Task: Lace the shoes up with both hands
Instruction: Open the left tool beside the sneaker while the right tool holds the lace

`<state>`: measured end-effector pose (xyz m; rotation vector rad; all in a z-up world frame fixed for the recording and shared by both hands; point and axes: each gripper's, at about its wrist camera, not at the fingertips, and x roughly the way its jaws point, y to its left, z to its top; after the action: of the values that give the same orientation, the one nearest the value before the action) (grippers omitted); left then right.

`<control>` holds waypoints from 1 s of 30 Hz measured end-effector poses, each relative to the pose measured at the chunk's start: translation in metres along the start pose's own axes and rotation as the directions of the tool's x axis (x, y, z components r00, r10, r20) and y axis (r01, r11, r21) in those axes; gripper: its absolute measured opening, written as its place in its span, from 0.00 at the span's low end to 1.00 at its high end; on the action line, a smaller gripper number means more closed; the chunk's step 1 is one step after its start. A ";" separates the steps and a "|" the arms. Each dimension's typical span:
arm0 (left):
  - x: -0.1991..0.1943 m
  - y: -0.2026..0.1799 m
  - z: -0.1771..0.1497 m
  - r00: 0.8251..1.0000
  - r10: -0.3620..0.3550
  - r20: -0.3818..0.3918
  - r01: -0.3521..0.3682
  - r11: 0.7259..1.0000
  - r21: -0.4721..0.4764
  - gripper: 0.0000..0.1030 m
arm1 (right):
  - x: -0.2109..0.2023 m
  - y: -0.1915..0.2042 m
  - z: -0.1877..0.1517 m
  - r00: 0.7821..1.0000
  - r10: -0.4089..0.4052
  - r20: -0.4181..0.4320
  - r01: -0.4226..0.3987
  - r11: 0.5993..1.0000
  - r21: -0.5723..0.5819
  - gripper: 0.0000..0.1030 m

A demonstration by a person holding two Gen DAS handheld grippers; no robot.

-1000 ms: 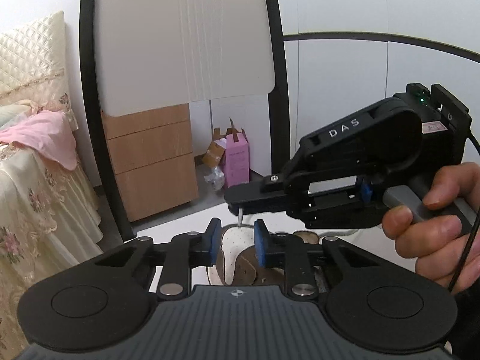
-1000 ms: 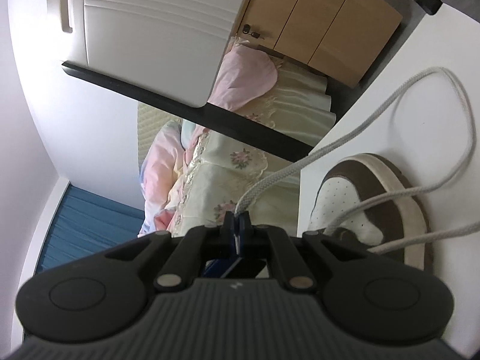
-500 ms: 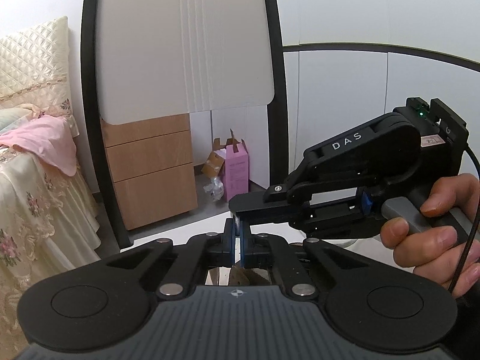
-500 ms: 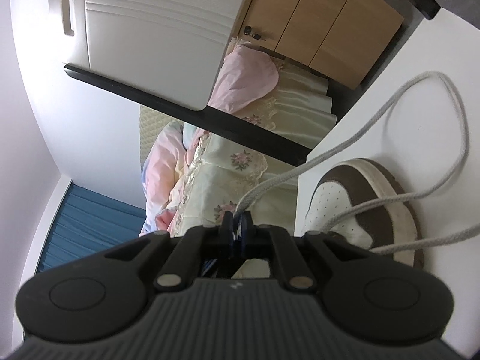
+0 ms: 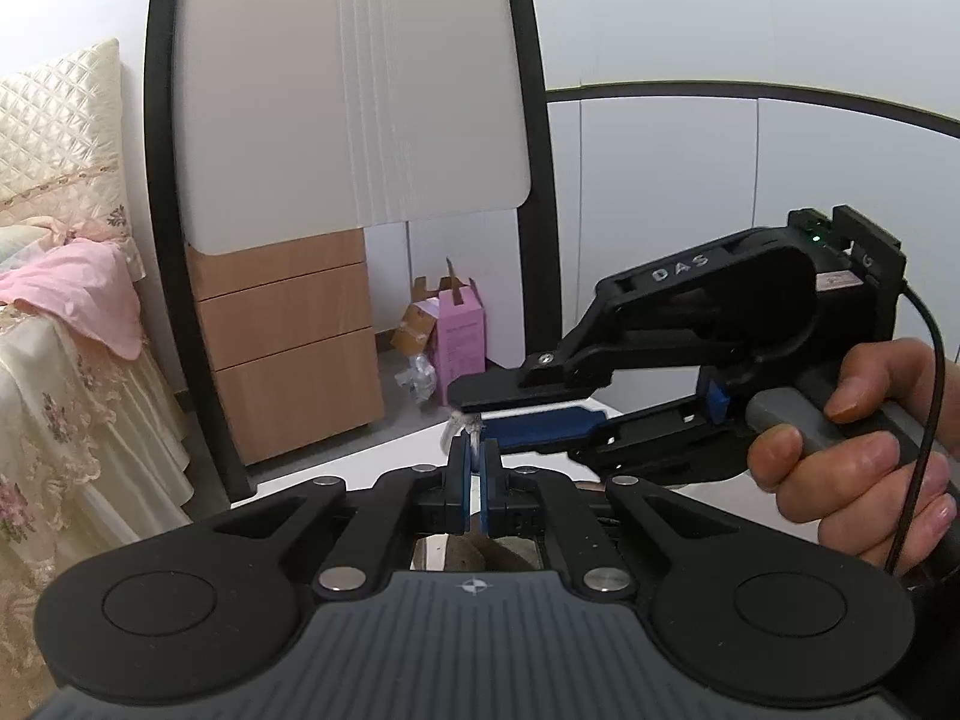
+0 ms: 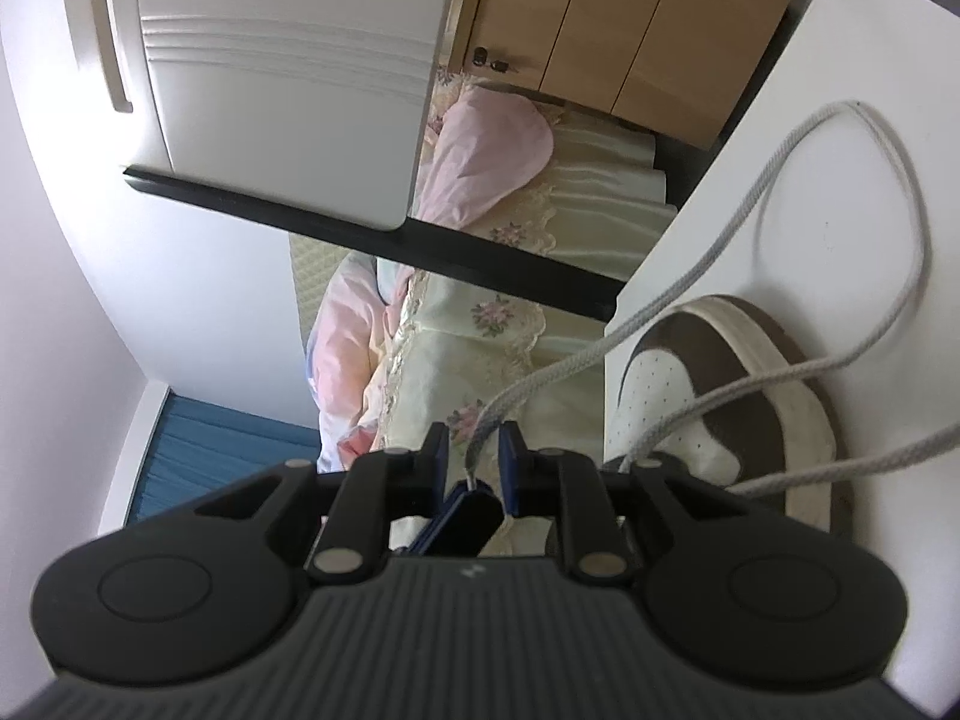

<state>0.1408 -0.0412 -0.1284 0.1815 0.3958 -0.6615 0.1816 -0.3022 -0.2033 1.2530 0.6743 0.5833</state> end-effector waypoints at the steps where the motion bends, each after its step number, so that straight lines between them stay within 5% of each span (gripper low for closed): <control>1: -0.001 0.000 0.000 1.000 -0.003 0.004 0.003 1.000 -0.003 0.03 | 0.000 0.000 0.000 1.000 0.002 -0.001 -0.002 1.000 -0.001 0.19; 3: -0.001 -0.002 0.000 1.000 -0.002 0.002 0.002 1.000 0.010 0.03 | 0.000 0.001 -0.001 1.000 0.003 0.004 -0.003 1.000 -0.006 0.03; 8: 0.001 0.002 -0.001 1.000 -0.011 -0.005 0.011 1.000 -0.014 0.03 | -0.001 0.003 -0.003 1.000 -0.002 0.028 0.002 1.000 -0.014 0.03; 12: 0.000 0.009 0.001 0.999 -0.044 -0.018 0.043 0.998 -0.051 0.05 | -0.003 -0.018 -0.008 0.997 0.060 0.045 -0.066 0.987 0.144 0.03; 18: -0.006 0.011 0.000 0.999 -0.038 -0.039 0.034 0.995 -0.090 0.06 | -0.020 -0.040 -0.020 0.995 0.016 0.096 -0.040 0.967 0.251 0.03; 30: -0.027 0.011 -0.002 0.997 -0.006 -0.072 -0.007 0.984 -0.180 0.08 | -0.045 -0.008 -0.040 0.962 -0.207 0.178 0.211 0.978 0.000 0.03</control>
<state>0.1279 -0.0174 -0.1188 0.0332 0.5229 -0.6160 0.1215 -0.3101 -0.2113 1.1820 0.6404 0.2993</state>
